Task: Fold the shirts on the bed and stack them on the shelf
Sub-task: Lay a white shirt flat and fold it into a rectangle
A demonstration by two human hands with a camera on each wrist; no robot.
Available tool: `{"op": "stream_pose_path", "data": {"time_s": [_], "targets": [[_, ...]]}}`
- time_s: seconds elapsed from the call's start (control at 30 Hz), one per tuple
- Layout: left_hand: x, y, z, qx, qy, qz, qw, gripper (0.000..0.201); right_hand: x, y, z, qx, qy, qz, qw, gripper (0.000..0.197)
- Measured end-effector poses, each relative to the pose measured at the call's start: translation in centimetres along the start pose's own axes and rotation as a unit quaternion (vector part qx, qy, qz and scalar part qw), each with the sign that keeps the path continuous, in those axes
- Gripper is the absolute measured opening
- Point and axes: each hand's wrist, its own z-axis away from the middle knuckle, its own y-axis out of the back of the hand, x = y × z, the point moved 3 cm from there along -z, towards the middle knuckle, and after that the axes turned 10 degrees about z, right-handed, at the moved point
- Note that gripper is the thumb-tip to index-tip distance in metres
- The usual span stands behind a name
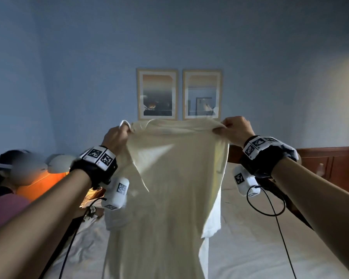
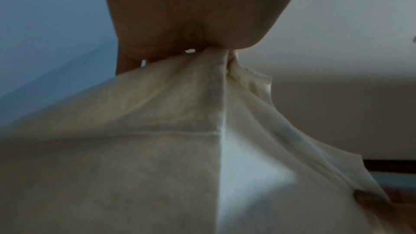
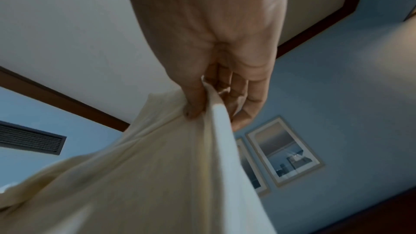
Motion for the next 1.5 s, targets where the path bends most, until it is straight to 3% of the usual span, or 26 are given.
{"op": "stream_pose_path", "data": {"time_s": [0.1, 0.17, 0.33, 0.47, 0.6, 0.8, 0.93, 1.0, 1.1, 1.2, 1.37, 1.5], "targets": [[-0.3, 0.2, 0.2, -0.018, -0.013, -0.036, 0.999, 0.037, 0.0, 0.0, -0.1, 0.004, 0.0, -0.008, 1.0, 0.018], [-0.5, 0.6, 0.5, -0.005, -0.012, -0.037, 0.999, 0.03, -0.2, 0.3, -0.1, 0.009, -0.003, -0.016, 1.0, 0.015], [-1.3, 2.8, 0.1, 0.093, -0.019, -0.031, 0.995, 0.019, 1.1, 1.0, -0.2, 0.025, -0.044, -0.027, 0.998, 0.017], [-2.7, 3.3, -1.0, 0.075, 0.009, 0.041, 0.996, 0.016, 1.9, 1.1, 0.5, -0.005, -0.024, 0.03, 0.999, 0.018], [-2.6, 2.4, -1.7, 0.071, 0.04, 0.093, 0.992, 0.018, 1.8, 2.1, 0.6, -0.02, -0.041, 0.061, 0.997, 0.034], [0.3, 1.6, -1.5, 0.064, -0.05, -0.02, 0.996, 0.044, 2.0, 3.7, 0.4, -0.007, -0.03, 0.034, 0.999, 0.028], [1.8, 2.4, -2.1, 0.081, -0.051, -0.074, 0.993, 0.041, 2.1, 4.5, -0.1, -0.058, -0.02, 0.116, 0.991, 0.041], [2.5, 2.7, -2.2, 0.084, -0.06, -0.09, 0.991, 0.04, 1.7, 5.2, -0.4, -0.046, -0.012, 0.126, 0.991, 0.043], [3.7, 3.1, -1.8, 0.057, -0.082, -0.132, 0.986, 0.041, 1.3, 5.8, -0.7, 0.005, 0.007, 0.094, 0.996, 0.027], [3.9, 3.7, -1.5, 0.038, -0.054, -0.185, 0.981, 0.031, 1.0, 5.3, -0.4, -0.016, 0.009, 0.087, 0.996, 0.017], [2.9, 4.1, -1.3, 0.065, 0.009, -0.106, 0.992, 0.025, 1.0, 4.4, -0.3, 0.003, -0.025, 0.015, 1.0, 0.018], [1.6, 3.1, -0.9, 0.05, 0.068, 0.098, 0.992, 0.028, 0.6, 4.3, -0.2, 0.013, -0.027, -0.008, 1.0, 0.018]]}}
